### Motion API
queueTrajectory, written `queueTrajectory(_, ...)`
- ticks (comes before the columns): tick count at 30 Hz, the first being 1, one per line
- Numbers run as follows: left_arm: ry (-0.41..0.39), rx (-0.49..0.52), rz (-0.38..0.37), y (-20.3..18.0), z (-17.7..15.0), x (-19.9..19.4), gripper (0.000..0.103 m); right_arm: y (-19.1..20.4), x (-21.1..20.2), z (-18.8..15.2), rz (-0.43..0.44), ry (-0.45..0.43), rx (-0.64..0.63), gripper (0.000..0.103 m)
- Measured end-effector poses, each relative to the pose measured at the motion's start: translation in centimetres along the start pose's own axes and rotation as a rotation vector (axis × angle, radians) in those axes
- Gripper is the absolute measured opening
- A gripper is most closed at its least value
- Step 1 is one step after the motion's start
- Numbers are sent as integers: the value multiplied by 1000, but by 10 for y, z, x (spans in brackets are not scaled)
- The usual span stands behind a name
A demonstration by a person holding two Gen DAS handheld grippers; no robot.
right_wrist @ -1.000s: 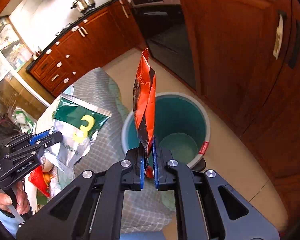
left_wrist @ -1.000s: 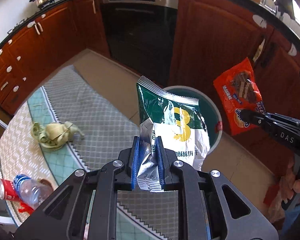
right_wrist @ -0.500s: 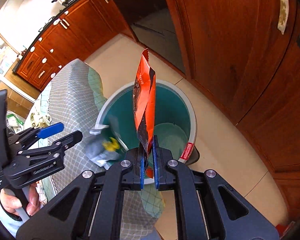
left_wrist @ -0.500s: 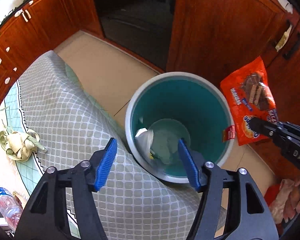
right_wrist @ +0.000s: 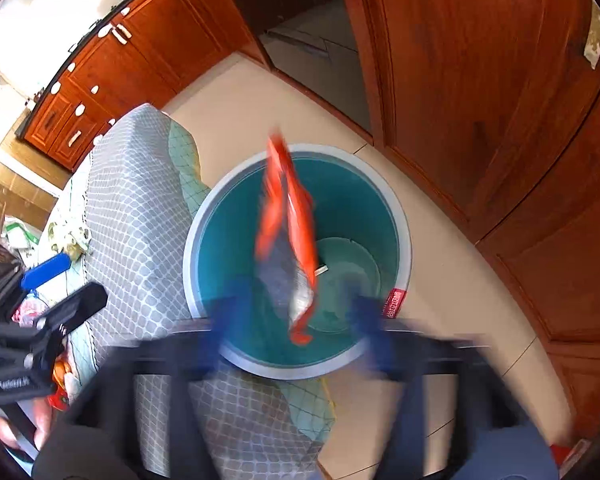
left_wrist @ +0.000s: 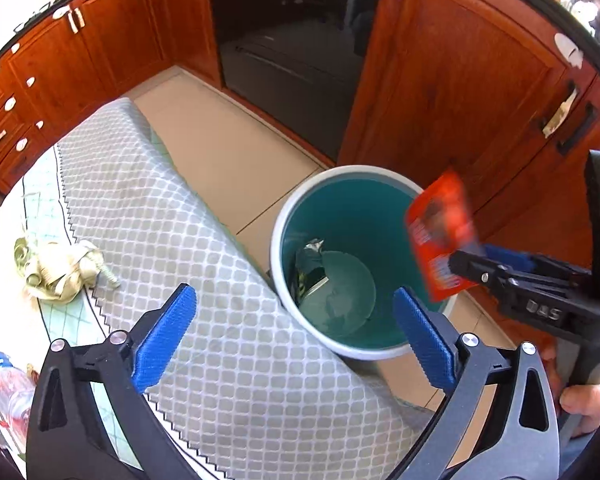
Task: Collect trash
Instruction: 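Carry both items over the teal bin and open both tools to drop them, then move both open tools back over the table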
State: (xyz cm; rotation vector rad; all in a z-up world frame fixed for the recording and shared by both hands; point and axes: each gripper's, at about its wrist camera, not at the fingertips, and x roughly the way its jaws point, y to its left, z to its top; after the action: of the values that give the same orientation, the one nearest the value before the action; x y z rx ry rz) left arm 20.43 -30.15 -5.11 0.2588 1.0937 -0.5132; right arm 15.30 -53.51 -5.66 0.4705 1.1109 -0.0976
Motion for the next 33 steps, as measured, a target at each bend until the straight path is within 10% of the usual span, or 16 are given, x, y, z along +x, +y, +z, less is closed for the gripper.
queueTrajectory(19, -34, -57, 21, 53, -55, -59, 99, 61, -27, -39, -38, -8, -62, 87)
queueTrajectory(33, -85, -144, 131, 137, -153, -140, 99, 168, -41, -94, 33, 19, -236, 87)
